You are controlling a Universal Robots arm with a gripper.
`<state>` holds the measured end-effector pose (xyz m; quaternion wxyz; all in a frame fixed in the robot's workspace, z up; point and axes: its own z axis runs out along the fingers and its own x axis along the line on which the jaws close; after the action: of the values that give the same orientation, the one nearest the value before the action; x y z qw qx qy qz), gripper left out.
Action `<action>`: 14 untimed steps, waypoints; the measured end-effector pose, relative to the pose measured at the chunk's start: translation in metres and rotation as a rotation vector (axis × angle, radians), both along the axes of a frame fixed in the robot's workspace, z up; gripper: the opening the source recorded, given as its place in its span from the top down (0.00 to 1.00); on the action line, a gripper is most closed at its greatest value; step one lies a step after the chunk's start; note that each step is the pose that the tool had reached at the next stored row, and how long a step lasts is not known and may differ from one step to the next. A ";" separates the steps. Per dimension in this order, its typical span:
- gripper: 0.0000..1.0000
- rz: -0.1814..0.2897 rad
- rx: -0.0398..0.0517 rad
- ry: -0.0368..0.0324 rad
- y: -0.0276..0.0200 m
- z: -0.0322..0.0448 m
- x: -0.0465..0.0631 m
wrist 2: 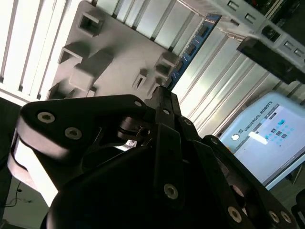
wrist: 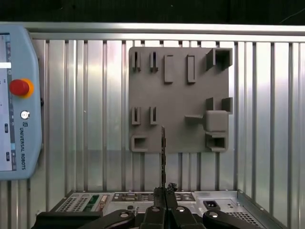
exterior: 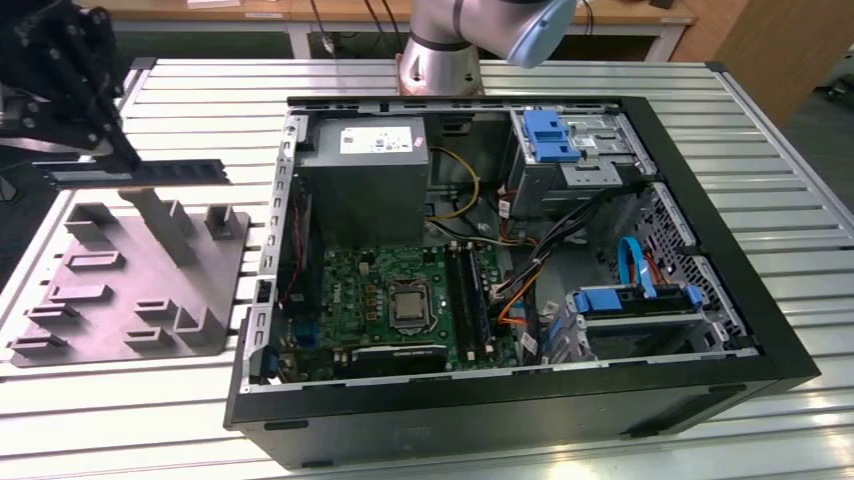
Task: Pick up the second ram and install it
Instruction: 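Pick up the second ram and move it above second insertion slot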
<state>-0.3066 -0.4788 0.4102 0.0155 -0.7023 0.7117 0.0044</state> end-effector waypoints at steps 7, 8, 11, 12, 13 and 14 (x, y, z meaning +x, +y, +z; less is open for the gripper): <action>0.89 0.000 0.0001 0.0024 -0.0002 -0.0002 0.032; 0.89 0.000 0.0001 0.0028 -0.0002 -0.0002 0.036; 0.89 0.000 0.0000 0.0041 -0.0005 -0.0002 0.050; 0.89 0.000 0.0000 0.0045 -0.0005 -0.0002 0.055; 0.89 0.000 0.0001 0.0050 -0.0005 -0.0003 0.059; 0.89 0.000 0.0001 0.0054 -0.0006 -0.0003 0.064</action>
<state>-0.2431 -0.4794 0.4100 0.0136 -0.7022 0.7118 0.0063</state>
